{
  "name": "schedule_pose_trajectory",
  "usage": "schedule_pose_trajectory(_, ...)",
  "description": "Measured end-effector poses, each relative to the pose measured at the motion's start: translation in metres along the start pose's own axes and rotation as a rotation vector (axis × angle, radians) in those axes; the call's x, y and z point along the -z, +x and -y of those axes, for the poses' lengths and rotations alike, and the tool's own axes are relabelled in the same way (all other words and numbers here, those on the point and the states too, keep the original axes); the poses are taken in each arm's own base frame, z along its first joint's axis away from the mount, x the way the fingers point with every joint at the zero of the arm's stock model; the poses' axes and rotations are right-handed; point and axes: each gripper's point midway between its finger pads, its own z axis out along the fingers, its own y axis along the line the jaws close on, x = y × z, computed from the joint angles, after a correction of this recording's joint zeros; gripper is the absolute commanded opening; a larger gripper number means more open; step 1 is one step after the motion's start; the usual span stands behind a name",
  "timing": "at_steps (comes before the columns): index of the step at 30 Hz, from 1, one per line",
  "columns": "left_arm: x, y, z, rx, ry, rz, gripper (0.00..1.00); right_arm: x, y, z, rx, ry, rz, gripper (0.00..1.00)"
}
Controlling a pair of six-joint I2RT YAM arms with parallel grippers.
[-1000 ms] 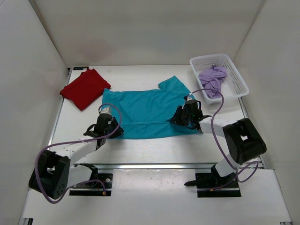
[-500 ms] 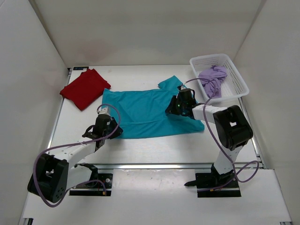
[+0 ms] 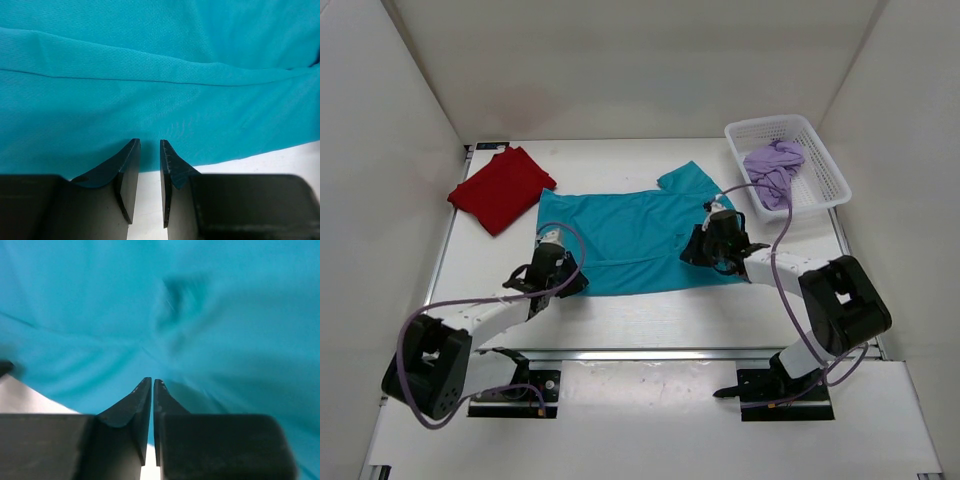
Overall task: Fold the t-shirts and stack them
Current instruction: Fold the flattened tshirt in 1/3 of the way
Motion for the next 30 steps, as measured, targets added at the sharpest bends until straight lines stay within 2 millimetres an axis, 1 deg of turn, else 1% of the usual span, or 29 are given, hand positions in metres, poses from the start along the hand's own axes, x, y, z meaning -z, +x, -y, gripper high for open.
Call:
schedule_pose_trajectory(2, -0.006, 0.001, -0.002, 0.007, -0.007, -0.019, 0.32, 0.004, 0.018, 0.012, -0.009, 0.023, -0.029, 0.0)
schedule_pose_trajectory(3, -0.009, 0.001, -0.004, 0.024, -0.005, -0.032, 0.3, 0.005, 0.026, 0.018, -0.015, 0.035, -0.046, 0.0)
schedule_pose_trajectory(4, -0.012, 0.001, -0.011, 0.047, -0.019, -0.046, 0.31, 0.006, 0.034, 0.025, -0.025, 0.052, -0.065, 0.0)
schedule_pose_trajectory(5, -0.015, -0.003, -0.014, 0.075, -0.014, -0.053, 0.31, 0.006, 0.04, 0.032, -0.034, 0.066, -0.077, 0.0)
schedule_pose_trajectory(6, -0.016, -0.009, -0.018, 0.088, -0.023, -0.042, 0.32, 0.007, 0.042, 0.035, -0.048, 0.065, -0.078, 0.0)
schedule_pose_trajectory(8, -0.017, -0.016, -0.026, 0.103, -0.041, -0.034, 0.32, 0.009, 0.042, 0.039, -0.054, 0.061, -0.06, 0.0)
schedule_pose_trajectory(11, -0.013, -0.016, -0.033, 0.111, -0.048, -0.037, 0.33, 0.014, 0.046, 0.041, -0.05, 0.056, -0.038, 0.0)
schedule_pose_trajectory(14, -0.003, -0.006, -0.037, 0.114, -0.037, -0.04, 0.34, 0.025, 0.057, 0.042, -0.048, 0.046, -0.031, 0.0)
schedule_pose_trajectory(19, 0.019, 0.016, -0.043, 0.106, -0.023, -0.038, 0.34, 0.05, 0.081, 0.044, -0.048, 0.028, -0.035, 0.0)
schedule_pose_trajectory(21, 0.025, 0.022, -0.045, 0.111, -0.021, -0.041, 0.34, 0.058, 0.088, 0.045, -0.051, 0.029, -0.049, 0.02)
schedule_pose_trajectory(23, 0.03, 0.029, -0.042, 0.108, -0.017, -0.052, 0.34, 0.064, 0.094, 0.045, -0.053, 0.036, -0.072, 0.05)
schedule_pose_trajectory(25, 0.036, 0.039, -0.036, 0.09, -0.004, -0.078, 0.34, 0.068, 0.096, 0.045, -0.053, 0.043, -0.095, 0.09)
schedule_pose_trajectory(27, 0.041, 0.045, -0.033, 0.074, -0.003, -0.1, 0.34, 0.072, 0.092, 0.042, -0.05, 0.051, -0.114, 0.15)
schedule_pose_trajectory(28, 0.043, 0.043, -0.034, 0.074, -0.016, -0.105, 0.35, 0.073, 0.086, 0.039, -0.046, 0.047, -0.115, 0.17)
schedule_pose_trajectory(29, 0.046, 0.037, -0.035, 0.07, -0.041, -0.109, 0.36, 0.074, 0.078, 0.034, -0.04, 0.038, -0.107, 0.17)
schedule_pose_trajectory(30, 0.048, 0.023, -0.032, 0.063, -0.057, -0.101, 0.36, 0.075, 0.067, 0.028, -0.035, 0.024, -0.092, 0.17)
